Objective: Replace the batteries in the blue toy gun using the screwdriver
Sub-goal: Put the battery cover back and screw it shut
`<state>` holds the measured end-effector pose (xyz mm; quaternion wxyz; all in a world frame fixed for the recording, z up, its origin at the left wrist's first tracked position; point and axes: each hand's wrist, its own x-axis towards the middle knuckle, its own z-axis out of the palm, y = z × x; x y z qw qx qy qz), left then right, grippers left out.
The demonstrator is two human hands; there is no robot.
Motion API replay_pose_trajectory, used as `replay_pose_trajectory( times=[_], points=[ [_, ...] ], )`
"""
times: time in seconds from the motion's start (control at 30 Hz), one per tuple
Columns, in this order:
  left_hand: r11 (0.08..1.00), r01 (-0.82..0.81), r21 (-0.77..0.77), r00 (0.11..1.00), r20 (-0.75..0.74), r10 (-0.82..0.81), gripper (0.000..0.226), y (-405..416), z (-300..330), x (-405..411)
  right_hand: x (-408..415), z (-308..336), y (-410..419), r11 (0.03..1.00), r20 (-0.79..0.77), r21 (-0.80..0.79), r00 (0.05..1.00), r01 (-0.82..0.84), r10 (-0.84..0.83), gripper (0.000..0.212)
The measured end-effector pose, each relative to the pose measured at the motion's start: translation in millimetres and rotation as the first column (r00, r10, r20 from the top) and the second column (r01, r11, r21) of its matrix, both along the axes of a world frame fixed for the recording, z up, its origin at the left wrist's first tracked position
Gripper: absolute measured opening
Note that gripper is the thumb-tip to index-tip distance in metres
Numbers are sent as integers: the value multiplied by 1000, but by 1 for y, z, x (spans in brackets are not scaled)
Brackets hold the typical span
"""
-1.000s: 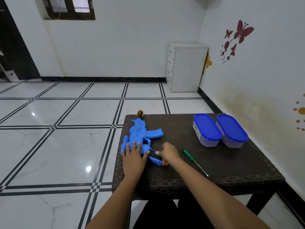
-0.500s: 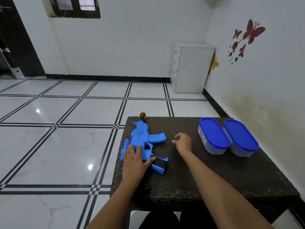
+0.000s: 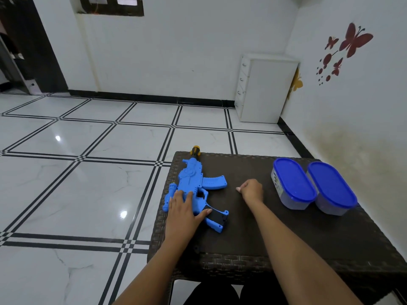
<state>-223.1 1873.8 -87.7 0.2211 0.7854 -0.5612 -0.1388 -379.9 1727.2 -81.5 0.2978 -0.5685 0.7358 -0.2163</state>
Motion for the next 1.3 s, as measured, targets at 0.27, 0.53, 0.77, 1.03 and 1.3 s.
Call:
replay_pose_trajectory(
  times=[0.27,0.53,0.77,1.03,1.3],
  points=[
    [1000,-5,-24,999,32,5,77,2,3,-1,0,30,37,987,284,-28,945,-160,162,25],
    [1000,-3,-13,997,77,4,77,6,7,-4,-15,16,107,931,210,-179,912,-318,352,17],
    [1000,3,-21,998,70,-2,77,6,5,-4,-24,13,110,968,252,-167,941,-186,224,17],
    [999,-4,-38,997,81,7,77,2,2,-2,-20,0,112,901,0,34,902,-432,432,25],
    [998,-1,-56,997,78,5,75,1,0,-1,-9,4,109,907,-74,63,904,-417,421,32]
  ],
)
